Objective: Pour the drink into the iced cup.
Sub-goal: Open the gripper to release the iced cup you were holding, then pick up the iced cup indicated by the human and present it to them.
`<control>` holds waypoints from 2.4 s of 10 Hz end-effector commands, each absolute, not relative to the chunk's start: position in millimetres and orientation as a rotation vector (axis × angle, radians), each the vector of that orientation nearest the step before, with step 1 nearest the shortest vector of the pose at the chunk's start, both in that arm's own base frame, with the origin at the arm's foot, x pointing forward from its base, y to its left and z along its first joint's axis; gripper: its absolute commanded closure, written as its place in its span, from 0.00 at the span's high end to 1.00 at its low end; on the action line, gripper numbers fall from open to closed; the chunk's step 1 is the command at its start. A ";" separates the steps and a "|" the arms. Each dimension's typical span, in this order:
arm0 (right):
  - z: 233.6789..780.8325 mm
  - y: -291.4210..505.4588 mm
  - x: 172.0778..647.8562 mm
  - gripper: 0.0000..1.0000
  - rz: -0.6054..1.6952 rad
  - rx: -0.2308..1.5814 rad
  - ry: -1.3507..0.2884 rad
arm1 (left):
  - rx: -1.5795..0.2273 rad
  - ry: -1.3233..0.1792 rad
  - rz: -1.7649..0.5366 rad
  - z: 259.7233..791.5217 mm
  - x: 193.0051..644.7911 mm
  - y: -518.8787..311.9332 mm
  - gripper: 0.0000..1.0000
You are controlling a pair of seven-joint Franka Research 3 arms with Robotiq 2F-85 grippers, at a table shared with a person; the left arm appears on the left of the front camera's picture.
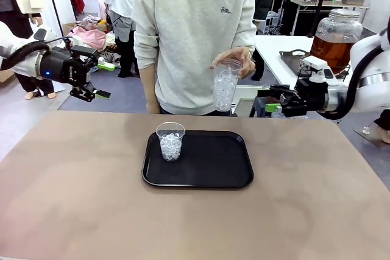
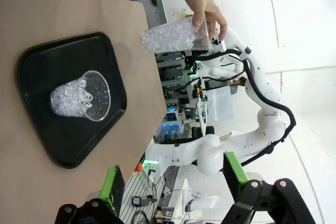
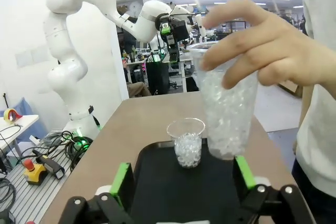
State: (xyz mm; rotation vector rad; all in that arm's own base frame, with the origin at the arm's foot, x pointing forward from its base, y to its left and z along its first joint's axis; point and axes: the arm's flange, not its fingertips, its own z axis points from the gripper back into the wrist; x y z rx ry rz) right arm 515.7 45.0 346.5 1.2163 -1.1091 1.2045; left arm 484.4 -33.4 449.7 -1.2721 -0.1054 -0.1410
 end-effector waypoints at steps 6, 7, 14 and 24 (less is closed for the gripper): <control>327.2 12.8 467.6 1.00 1.219 1.136 -1.222 | -1.271 -0.106 -0.132 451.8 483.7 -34.1 1.00; 328.1 15.1 476.1 1.00 1.195 1.155 -1.194 | -1.271 -0.106 -0.132 451.8 483.7 -34.1 1.00; 328.1 15.1 476.1 1.00 1.195 1.155 -1.194 | -1.271 -0.106 -0.132 451.8 483.7 -34.1 1.00; 328.1 15.1 476.1 1.00 1.195 1.155 -1.194 | -1.271 -0.106 -0.132 451.8 483.7 -34.1 1.00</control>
